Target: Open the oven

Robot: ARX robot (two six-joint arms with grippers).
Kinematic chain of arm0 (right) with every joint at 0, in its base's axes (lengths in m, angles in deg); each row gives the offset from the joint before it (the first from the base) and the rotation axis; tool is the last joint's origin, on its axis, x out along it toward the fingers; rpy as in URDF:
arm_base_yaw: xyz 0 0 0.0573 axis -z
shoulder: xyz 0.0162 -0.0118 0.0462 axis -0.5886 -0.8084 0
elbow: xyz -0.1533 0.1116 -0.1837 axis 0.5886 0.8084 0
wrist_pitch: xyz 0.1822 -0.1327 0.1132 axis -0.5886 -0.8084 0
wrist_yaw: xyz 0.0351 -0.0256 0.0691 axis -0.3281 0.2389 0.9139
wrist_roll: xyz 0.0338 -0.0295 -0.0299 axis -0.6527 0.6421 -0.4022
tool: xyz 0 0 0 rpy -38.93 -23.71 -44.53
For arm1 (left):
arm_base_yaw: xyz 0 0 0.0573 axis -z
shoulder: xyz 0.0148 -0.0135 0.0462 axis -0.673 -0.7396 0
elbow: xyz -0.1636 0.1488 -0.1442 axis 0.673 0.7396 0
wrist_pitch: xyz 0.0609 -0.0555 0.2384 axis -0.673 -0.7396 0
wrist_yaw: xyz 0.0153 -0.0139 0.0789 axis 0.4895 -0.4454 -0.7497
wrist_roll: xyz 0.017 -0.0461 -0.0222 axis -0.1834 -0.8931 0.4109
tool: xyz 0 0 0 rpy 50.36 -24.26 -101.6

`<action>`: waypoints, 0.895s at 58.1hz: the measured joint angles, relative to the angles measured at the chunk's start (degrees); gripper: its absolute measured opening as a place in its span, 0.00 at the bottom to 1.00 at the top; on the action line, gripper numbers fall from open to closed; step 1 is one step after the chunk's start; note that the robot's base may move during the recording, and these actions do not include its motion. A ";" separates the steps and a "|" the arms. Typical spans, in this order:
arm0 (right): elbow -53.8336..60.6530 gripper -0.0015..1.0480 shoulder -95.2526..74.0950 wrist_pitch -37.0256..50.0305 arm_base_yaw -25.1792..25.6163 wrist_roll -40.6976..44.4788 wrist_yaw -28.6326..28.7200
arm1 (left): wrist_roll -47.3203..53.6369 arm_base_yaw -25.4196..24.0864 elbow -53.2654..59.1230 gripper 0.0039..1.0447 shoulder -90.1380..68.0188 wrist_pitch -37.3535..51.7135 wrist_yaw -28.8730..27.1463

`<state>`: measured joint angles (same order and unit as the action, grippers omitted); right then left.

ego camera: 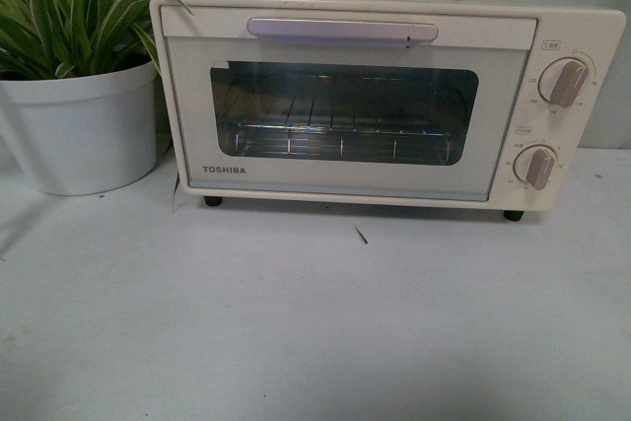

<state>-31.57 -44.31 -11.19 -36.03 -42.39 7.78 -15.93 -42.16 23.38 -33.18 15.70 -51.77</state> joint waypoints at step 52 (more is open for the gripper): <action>0.00 0.91 0.00 0.00 0.00 0.00 0.00 | 0.00 0.00 0.00 0.94 0.00 0.00 0.00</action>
<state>-31.57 -44.31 -11.19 -36.03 -42.39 7.78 -15.93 -42.16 23.38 -33.18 15.70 -51.77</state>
